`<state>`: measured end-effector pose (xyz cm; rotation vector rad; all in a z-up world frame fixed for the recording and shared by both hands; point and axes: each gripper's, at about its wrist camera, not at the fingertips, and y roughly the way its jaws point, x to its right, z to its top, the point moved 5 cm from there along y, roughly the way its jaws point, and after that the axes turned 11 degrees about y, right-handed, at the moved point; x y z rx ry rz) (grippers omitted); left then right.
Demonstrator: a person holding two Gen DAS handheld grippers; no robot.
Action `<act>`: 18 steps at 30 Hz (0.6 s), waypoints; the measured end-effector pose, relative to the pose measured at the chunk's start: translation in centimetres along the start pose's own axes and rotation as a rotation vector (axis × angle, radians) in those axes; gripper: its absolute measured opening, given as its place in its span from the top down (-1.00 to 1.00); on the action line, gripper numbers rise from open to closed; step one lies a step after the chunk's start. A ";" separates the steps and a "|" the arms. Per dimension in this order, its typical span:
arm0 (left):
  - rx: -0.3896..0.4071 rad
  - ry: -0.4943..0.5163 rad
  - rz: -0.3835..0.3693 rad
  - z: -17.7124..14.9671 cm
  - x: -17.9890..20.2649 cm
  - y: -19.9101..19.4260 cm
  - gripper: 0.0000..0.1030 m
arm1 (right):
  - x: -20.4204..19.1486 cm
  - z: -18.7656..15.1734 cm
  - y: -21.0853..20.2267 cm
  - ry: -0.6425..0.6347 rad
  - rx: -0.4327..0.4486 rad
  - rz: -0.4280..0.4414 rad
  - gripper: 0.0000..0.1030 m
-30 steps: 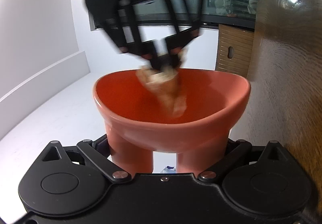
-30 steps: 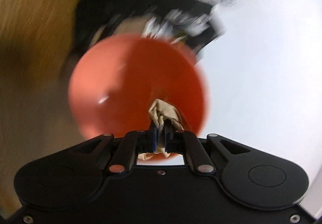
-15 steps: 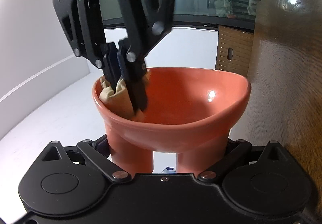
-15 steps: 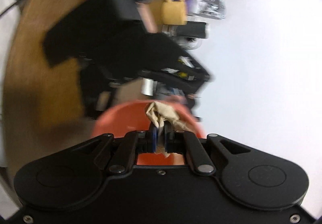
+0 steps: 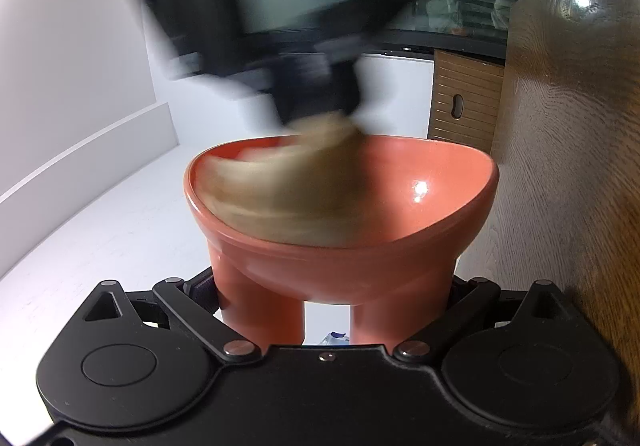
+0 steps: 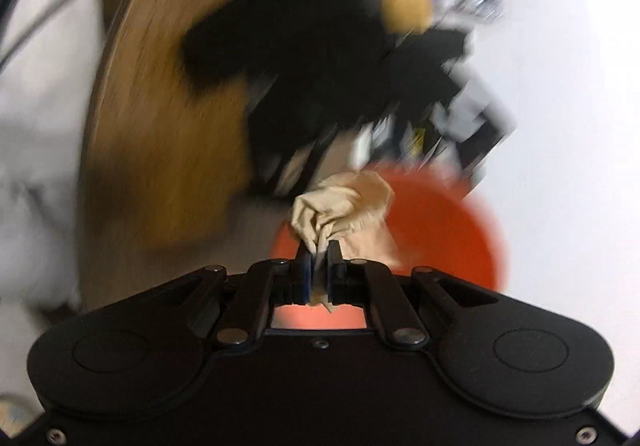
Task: Clean bowl
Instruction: 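Sweep the cloth across the bowl interior and out over the rim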
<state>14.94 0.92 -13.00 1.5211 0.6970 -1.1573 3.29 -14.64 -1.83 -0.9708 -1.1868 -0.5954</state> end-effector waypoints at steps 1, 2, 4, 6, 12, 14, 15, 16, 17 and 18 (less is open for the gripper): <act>0.000 0.000 0.000 0.0 0.0 0.0 -0.87 | 1.0 0.4 0.1 0.014 0.011 -0.032 0.88; 0.000 0.000 0.000 0.1 0.1 0.1 -0.87 | 2.0 0.3 0.4 0.014 -0.001 -0.064 0.88; 0.000 0.000 0.000 0.1 0.1 0.1 -0.87 | 3.5 -1.2 0.4 -0.021 -0.051 -0.127 0.88; 0.000 0.000 0.000 0.0 0.1 0.0 -0.87 | 3.3 -3.8 1.0 -0.077 -0.151 -0.129 0.88; 0.000 0.000 0.000 0.1 0.1 0.0 -0.87 | -1.9 -5.3 0.7 -0.151 -0.232 0.055 0.88; 0.000 0.000 0.000 0.1 0.1 0.0 -0.87 | -3.4 -3.5 -0.2 -0.133 -0.152 0.094 0.88; 0.000 0.000 0.000 0.1 0.1 0.0 -0.87 | -3.2 -2.7 -0.6 -0.114 -0.121 0.087 0.88; 0.000 0.000 0.000 0.1 0.1 0.0 -0.87 | -3.0 -2.0 -1.1 -0.093 -0.090 0.078 0.88; 0.000 0.000 0.000 0.1 0.1 0.0 -0.87 | -2.2 -1.2 -1.6 -0.064 -0.058 0.043 0.88; 0.000 0.000 0.000 0.1 0.1 0.0 -0.87 | -0.9 -1.0 -2.2 -0.052 -0.046 -0.011 0.88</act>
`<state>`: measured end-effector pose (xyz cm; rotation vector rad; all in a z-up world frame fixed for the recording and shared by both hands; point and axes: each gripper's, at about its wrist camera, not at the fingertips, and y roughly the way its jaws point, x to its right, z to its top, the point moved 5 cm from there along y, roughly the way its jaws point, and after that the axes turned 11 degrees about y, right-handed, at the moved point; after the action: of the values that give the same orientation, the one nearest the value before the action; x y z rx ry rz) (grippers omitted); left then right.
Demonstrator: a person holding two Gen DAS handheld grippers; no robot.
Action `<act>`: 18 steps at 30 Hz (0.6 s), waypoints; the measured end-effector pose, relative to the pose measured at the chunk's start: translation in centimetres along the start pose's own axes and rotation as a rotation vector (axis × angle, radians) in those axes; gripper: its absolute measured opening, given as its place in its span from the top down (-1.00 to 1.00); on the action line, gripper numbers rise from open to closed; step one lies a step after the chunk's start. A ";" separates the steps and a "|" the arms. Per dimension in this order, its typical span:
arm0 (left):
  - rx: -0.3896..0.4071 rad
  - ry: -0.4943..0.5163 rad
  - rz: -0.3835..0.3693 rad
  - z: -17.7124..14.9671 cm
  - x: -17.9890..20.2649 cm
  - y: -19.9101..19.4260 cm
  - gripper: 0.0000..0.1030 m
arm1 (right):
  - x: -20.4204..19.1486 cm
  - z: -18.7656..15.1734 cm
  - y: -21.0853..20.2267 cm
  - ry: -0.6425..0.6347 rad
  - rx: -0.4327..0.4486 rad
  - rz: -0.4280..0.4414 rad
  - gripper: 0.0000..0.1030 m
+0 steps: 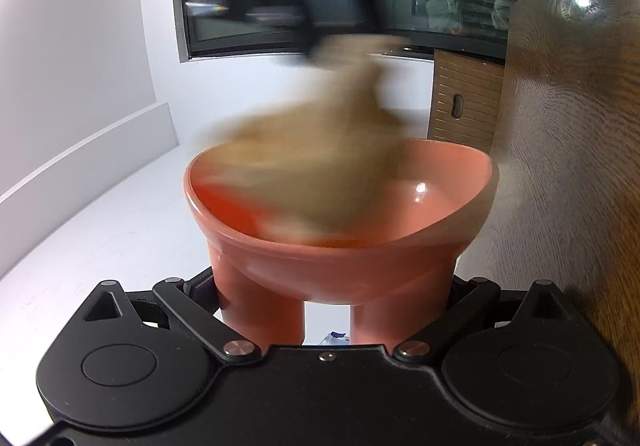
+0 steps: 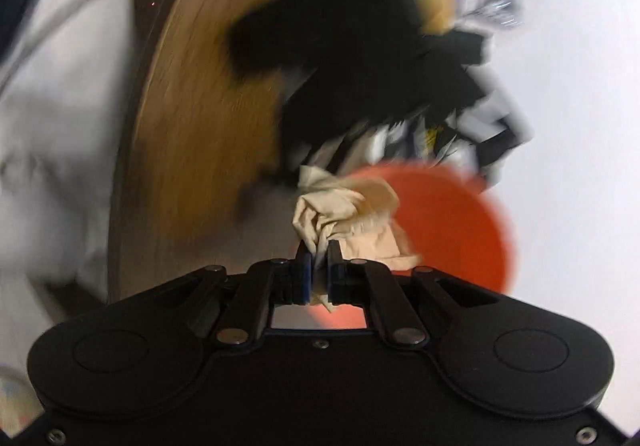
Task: Clean bowl
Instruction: 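Sweep the cloth across the bowl interior and out over the rim, then wipe the cloth along the outer rim of the bowl with the right tool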
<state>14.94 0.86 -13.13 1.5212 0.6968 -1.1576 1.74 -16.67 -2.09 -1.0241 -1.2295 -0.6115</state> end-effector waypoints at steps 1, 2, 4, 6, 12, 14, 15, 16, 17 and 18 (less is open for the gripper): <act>0.000 0.000 0.000 0.0 0.0 0.0 -0.87 | 1.3 0.1 -0.6 0.014 0.011 -0.054 0.88; 0.000 0.000 0.000 0.0 0.0 0.0 -0.87 | 2.5 0.1 -1.2 0.028 0.019 -0.104 0.88; 0.000 0.000 0.000 0.0 0.0 0.0 -0.87 | 4.1 -1.4 -1.7 0.063 -0.008 -0.149 0.88; 0.000 0.000 0.000 0.0 0.0 -0.1 -0.87 | 5.6 -3.0 -2.2 0.097 -0.041 -0.192 0.88; 0.000 0.000 0.000 -0.1 0.0 -0.2 -0.87 | 2.7 -6.1 2.8 0.031 -0.217 -0.106 0.88; 0.000 0.000 0.000 0.0 0.0 -0.2 -0.87 | 1.0 -6.6 4.0 0.004 -0.249 -0.053 0.88; -0.001 -0.002 -0.002 -0.1 0.0 -0.3 -0.87 | 0.3 -6.5 4.4 -0.008 -0.252 -0.035 0.88; -0.002 -0.004 -0.004 -0.1 -0.1 -0.3 -0.87 | -0.4 -6.4 4.7 -0.021 -0.253 -0.015 0.88; -0.002 -0.005 -0.006 -0.1 -0.1 -0.2 -0.87 | -1.1 -5.9 4.7 -0.031 -0.248 0.014 0.88; -0.003 -0.007 -0.008 -0.1 -0.1 -0.2 -0.87 | -1.8 -5.4 4.8 -0.042 -0.242 0.042 0.88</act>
<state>14.75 0.99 -13.12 1.5125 0.7001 -1.1663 7.81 -19.55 -5.22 -1.2667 -1.1871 -0.7210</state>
